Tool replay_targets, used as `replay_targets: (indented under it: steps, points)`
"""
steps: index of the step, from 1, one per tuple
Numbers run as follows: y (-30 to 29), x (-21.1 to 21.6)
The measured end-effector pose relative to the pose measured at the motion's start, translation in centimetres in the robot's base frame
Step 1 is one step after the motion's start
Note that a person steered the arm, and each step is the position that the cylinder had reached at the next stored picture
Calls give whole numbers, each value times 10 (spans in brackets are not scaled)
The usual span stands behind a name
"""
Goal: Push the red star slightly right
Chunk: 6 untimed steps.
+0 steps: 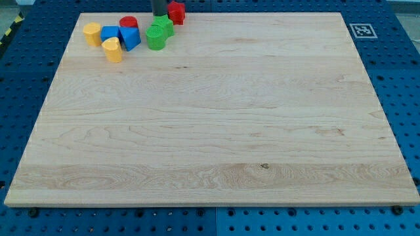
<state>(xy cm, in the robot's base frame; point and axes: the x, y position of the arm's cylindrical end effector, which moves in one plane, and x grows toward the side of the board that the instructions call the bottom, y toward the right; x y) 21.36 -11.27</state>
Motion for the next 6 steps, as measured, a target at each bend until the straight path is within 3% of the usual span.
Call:
replay_targets:
  steps: [2,3,6]
  points:
    - [-68,0]
    - [-84,-22]
    - [-26,-22]
